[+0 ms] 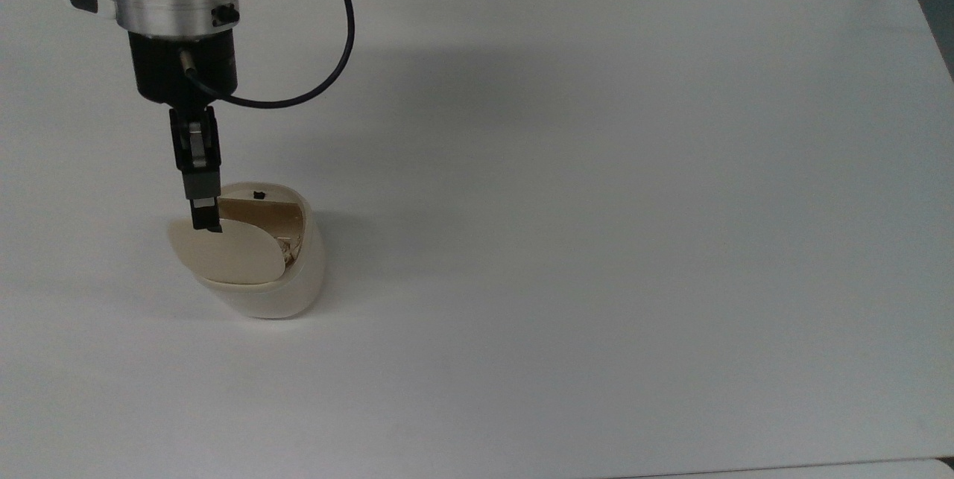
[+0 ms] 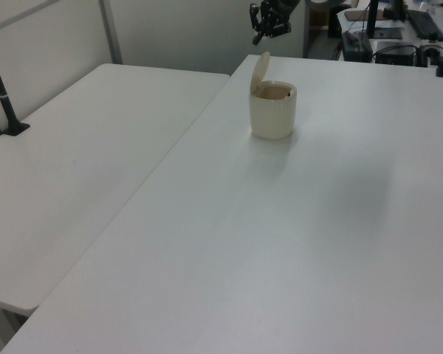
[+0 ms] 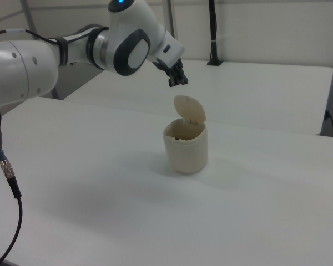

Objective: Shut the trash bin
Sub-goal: 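Move the gripper down toward the raised lid of the cream bin, then push the raised lid over toward the bin opening with the gripper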

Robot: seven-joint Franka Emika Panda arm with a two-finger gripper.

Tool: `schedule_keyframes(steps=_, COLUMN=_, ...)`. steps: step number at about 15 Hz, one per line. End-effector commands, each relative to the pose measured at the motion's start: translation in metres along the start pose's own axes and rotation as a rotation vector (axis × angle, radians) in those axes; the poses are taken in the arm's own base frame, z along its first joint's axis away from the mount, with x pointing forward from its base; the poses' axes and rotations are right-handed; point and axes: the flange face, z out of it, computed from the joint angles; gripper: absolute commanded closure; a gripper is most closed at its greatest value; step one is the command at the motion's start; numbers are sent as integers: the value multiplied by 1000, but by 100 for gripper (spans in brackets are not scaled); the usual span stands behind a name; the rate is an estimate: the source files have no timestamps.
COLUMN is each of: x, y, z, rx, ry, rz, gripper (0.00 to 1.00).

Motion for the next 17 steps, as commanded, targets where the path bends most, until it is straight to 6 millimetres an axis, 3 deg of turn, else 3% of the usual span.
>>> schedule_keyframes(steps=1, x=3, y=4, z=16, rx=-22, ry=39, rz=-9, gripper=100)
schedule_keyframes(steps=8, x=1, y=18, z=30, rx=-70, ry=41, rz=-66, gripper=100)
schedule_keyframes(steps=11, x=8, y=22, z=27, rx=-81, ry=51, rz=-90, gripper=100)
schedule_keyframes(steps=17, x=-5, y=38, z=32, rx=-118, ry=19, rz=-134, gripper=100)
